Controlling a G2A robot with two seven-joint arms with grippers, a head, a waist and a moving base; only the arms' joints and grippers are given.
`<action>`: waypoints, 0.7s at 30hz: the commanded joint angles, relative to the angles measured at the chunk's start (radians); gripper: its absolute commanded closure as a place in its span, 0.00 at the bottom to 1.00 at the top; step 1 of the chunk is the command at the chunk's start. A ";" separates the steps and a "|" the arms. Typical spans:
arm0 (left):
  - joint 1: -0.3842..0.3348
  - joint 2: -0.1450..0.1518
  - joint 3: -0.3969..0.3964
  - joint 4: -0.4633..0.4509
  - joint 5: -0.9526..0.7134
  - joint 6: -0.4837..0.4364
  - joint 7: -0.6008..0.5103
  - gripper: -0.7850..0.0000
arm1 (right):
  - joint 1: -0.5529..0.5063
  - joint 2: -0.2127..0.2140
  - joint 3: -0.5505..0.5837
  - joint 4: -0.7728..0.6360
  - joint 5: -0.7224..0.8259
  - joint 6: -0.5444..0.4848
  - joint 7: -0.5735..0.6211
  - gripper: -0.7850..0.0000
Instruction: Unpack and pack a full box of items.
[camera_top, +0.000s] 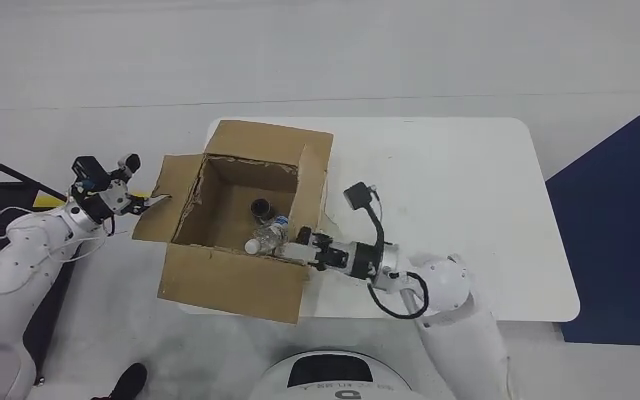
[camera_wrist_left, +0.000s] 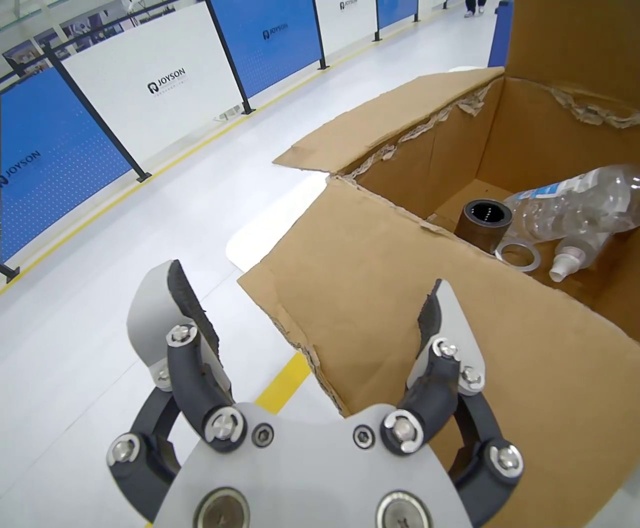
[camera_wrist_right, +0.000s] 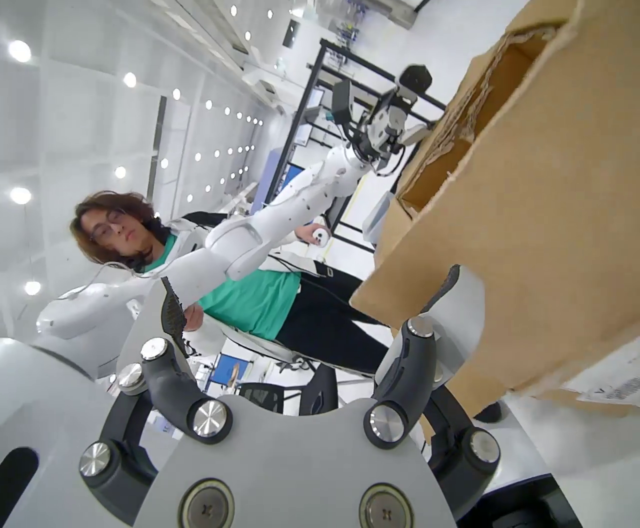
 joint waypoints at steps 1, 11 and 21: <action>-0.003 -0.002 0.001 0.013 -0.008 0.002 0.002 0.00 | 0.051 -0.004 -0.043 0.052 -0.016 0.032 -0.019 0.00; -0.011 -0.028 0.043 0.170 0.051 0.000 -0.015 0.00 | 0.205 -0.018 -0.183 0.210 -0.110 0.202 -0.099 0.00; 0.004 -0.106 0.064 0.326 -0.004 0.071 -0.095 0.00 | 0.243 -0.014 -0.215 0.215 -0.118 0.242 -0.104 0.00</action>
